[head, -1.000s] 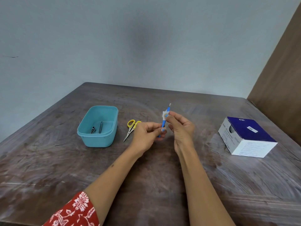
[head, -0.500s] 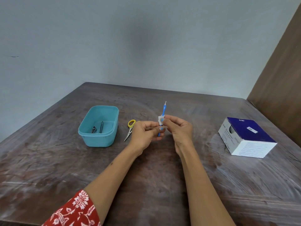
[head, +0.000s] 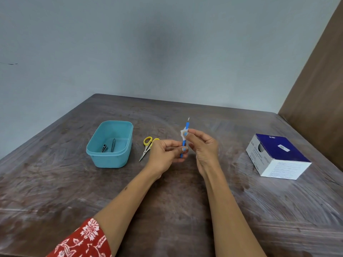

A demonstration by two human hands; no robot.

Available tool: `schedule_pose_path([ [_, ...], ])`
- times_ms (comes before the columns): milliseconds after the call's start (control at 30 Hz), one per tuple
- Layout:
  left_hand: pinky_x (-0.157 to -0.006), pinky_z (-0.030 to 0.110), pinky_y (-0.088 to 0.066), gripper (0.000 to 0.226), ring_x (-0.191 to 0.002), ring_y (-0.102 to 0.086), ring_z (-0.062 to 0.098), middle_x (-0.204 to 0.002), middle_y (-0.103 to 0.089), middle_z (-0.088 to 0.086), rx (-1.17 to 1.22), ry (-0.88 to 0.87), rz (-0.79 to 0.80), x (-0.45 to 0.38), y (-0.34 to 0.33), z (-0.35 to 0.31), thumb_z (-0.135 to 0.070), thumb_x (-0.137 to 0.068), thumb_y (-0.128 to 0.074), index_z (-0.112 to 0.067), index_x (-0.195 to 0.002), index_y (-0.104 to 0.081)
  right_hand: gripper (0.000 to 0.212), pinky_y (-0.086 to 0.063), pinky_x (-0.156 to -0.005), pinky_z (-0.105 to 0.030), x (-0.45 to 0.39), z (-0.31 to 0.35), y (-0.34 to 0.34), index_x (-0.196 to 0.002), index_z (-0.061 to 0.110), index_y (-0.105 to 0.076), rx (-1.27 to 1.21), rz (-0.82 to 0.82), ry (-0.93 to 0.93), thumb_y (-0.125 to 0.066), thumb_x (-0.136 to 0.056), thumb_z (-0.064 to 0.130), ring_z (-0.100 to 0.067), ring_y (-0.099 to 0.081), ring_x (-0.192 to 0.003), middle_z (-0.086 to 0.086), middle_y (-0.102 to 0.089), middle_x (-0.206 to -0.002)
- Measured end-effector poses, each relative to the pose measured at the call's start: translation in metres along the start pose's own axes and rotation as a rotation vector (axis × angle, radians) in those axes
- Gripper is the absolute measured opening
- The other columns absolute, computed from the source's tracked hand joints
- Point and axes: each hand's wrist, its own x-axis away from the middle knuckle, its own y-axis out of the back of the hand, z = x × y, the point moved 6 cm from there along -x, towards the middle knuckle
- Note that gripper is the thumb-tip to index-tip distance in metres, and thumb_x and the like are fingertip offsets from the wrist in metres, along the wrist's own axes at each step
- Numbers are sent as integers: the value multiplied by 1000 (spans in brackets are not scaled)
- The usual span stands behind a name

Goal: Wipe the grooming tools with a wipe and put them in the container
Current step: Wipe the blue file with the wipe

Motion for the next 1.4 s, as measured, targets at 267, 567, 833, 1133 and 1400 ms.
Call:
schedule_pose_path([
  [267,-66,33,-60,13,-68,-70,17,-73,-71,8,-20,-1,-14,-1,1,1,-1,-78,-68,-4,-91,-69,11,-51,-64,-13,1,4,-1,-79,8,-71,11,-21,49,-73,-74,-1,0,-66,-65,7,-72,-67],
  [567,-62,28,-59,15,-62,-68,13,-71,-70,9,-6,-18,6,-1,-2,-2,0,-79,-67,4,-94,-67,11,-49,-60,-11,2,10,-1,-77,6,-69,-21,-37,70,-72,-74,-4,0,-65,-61,6,-71,-62],
  [833,-62,27,-59,18,-64,-69,14,-76,-70,12,-28,-16,0,-2,-1,0,0,-79,-67,5,-96,-67,11,-49,-59,-10,2,10,0,-78,9,-70,3,-66,75,-73,-74,-1,3,-64,-61,10,-70,-61],
  [1133,-60,26,-59,16,-62,-68,12,-72,-70,8,-33,-24,-3,-1,-1,-1,1,-79,-66,3,-95,-67,12,-49,-59,-10,3,7,-1,-79,9,-70,-6,-56,52,-73,-74,-1,2,-65,-62,9,-71,-64],
  [1400,-63,28,-59,13,-65,-69,13,-74,-70,8,-49,-25,-6,-2,-1,0,-1,-79,-67,-2,-92,-69,10,-49,-63,-13,3,4,-1,-79,9,-70,-2,-58,15,-72,-74,0,4,-65,-63,10,-71,-63],
])
